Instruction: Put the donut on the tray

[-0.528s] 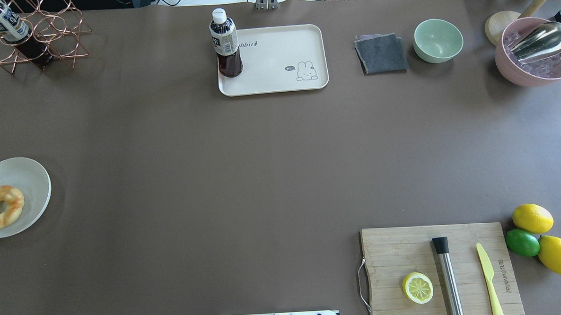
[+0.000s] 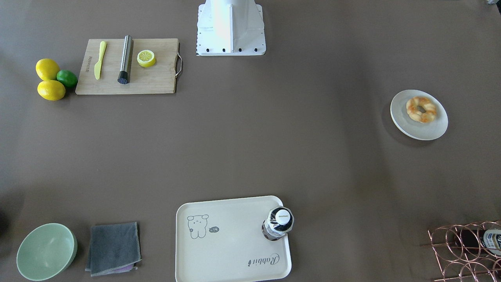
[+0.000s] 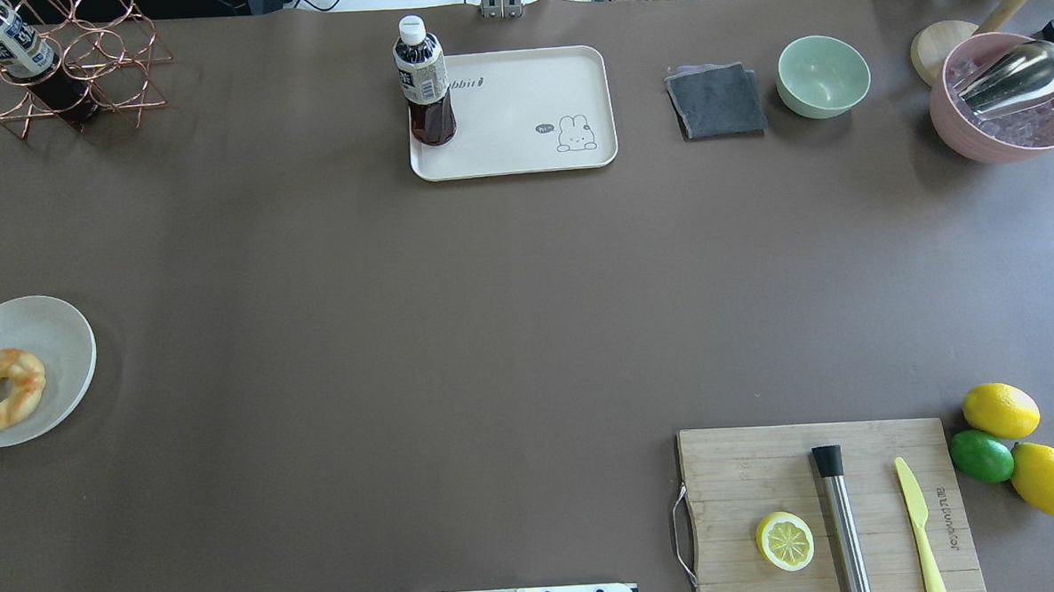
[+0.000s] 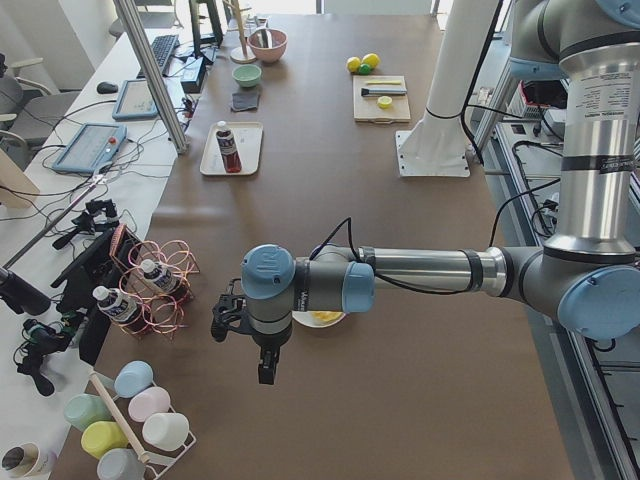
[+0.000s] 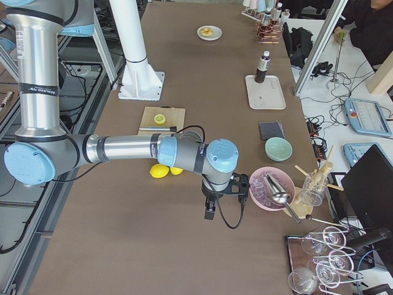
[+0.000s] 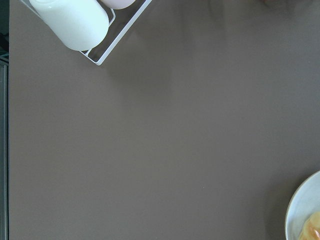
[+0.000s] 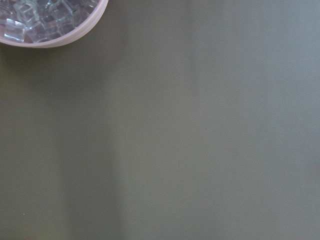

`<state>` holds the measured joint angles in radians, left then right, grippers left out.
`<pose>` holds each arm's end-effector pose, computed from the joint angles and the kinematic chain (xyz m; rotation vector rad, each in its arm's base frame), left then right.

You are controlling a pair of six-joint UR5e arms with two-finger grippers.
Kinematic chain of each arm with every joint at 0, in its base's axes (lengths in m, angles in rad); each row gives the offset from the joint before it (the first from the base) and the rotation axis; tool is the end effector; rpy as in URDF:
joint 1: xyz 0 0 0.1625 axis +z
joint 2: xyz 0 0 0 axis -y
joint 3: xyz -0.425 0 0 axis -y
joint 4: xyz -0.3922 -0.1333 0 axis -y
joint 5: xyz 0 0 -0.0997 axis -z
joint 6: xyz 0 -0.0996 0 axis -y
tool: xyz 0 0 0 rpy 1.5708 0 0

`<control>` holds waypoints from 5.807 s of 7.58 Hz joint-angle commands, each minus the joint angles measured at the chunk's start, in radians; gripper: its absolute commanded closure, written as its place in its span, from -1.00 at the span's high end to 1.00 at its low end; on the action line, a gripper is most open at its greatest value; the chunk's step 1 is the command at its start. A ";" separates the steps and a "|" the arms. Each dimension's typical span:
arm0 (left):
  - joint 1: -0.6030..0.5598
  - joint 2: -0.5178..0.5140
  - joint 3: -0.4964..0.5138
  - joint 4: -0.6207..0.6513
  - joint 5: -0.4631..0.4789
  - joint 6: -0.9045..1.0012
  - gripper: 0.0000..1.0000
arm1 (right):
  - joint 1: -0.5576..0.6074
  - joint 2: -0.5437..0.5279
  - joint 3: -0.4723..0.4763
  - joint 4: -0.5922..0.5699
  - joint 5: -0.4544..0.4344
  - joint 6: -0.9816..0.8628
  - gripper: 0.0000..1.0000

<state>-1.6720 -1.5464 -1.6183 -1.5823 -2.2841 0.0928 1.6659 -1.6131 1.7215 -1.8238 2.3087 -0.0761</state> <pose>-0.1167 -0.4746 0.6501 0.1021 0.7067 0.0043 0.1097 -0.4516 0.6320 -0.0745 -0.7458 0.0715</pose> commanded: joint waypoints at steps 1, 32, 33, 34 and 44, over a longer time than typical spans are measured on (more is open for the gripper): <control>0.000 -0.006 0.000 -0.001 0.000 -0.001 0.96 | 0.000 -0.002 0.000 0.000 0.001 -0.001 1.00; 0.012 0.032 0.006 -0.105 -0.106 -0.034 0.96 | 0.000 -0.014 0.013 0.001 0.017 -0.002 1.00; 0.049 0.035 -0.018 -0.107 -0.118 -0.085 0.96 | 0.000 -0.013 0.013 0.001 0.015 -0.002 1.00; 0.102 0.043 -0.050 -0.107 -0.118 -0.149 0.96 | 0.000 -0.013 0.010 0.001 0.015 -0.002 1.00; 0.440 0.114 0.196 -0.792 -0.112 -0.527 0.95 | 0.000 -0.050 0.009 0.024 0.017 -0.005 1.00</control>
<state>-1.2772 -1.4300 -1.4931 -2.2391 -2.3999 -0.3715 1.6659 -1.6529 1.7317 -1.8177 2.3247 -0.0813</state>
